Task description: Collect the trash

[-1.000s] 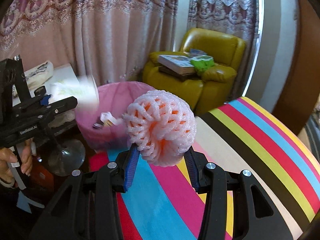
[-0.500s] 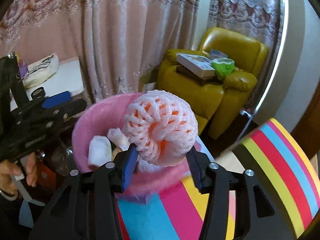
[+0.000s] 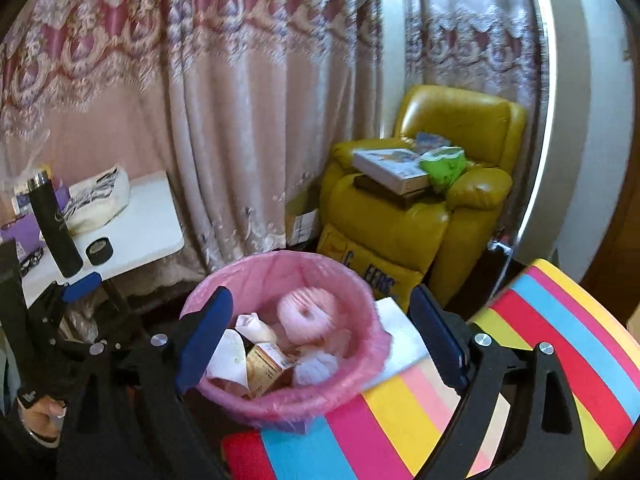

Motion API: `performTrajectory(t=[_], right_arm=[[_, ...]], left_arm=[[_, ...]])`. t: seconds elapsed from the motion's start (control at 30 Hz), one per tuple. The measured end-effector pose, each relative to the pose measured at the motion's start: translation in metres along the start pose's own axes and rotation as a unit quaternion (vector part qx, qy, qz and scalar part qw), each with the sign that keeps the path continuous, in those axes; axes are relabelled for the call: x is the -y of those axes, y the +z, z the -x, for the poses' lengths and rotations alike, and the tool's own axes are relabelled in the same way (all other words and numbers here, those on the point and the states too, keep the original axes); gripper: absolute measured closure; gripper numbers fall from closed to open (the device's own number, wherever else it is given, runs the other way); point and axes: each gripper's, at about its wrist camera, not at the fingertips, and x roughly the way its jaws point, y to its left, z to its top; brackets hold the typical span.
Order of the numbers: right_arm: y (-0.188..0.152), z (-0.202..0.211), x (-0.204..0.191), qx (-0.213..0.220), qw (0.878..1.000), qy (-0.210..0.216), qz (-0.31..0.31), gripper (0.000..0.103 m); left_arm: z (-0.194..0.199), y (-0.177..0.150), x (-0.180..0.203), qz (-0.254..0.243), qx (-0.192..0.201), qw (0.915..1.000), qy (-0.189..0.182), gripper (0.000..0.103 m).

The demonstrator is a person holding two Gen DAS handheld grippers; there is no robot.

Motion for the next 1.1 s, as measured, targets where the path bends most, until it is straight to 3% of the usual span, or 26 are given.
performTrajectory(t=[0.4, 0.6, 0.73, 1.1], right_arm=[[-0.067, 0.084, 0.007, 0.011, 0.999, -0.038, -0.022, 0.018], [-0.104, 0.095, 0.002, 0.011, 0.999, -0.040, -0.022, 0.018], [-0.125, 0.091, 0.005, -0.002, 0.998, -0.065, -0.018, 0.018], [-0.132, 0.081, 0.006, -0.017, 0.998, -0.057, -0.019, 0.018]], left_arm=[[0.055, -0.006, 0.032, -0.009, 0.027, 0.9987, -0.041, 0.004], [0.079, -0.025, 0.053, -0.027, 0.018, 0.9974, -0.065, 0.004], [0.083, -0.032, 0.062, -0.030, 0.007, 0.9964, -0.079, 0.004], [0.084, -0.038, 0.067, -0.022, 0.003, 0.9956, -0.091, 0.004]])
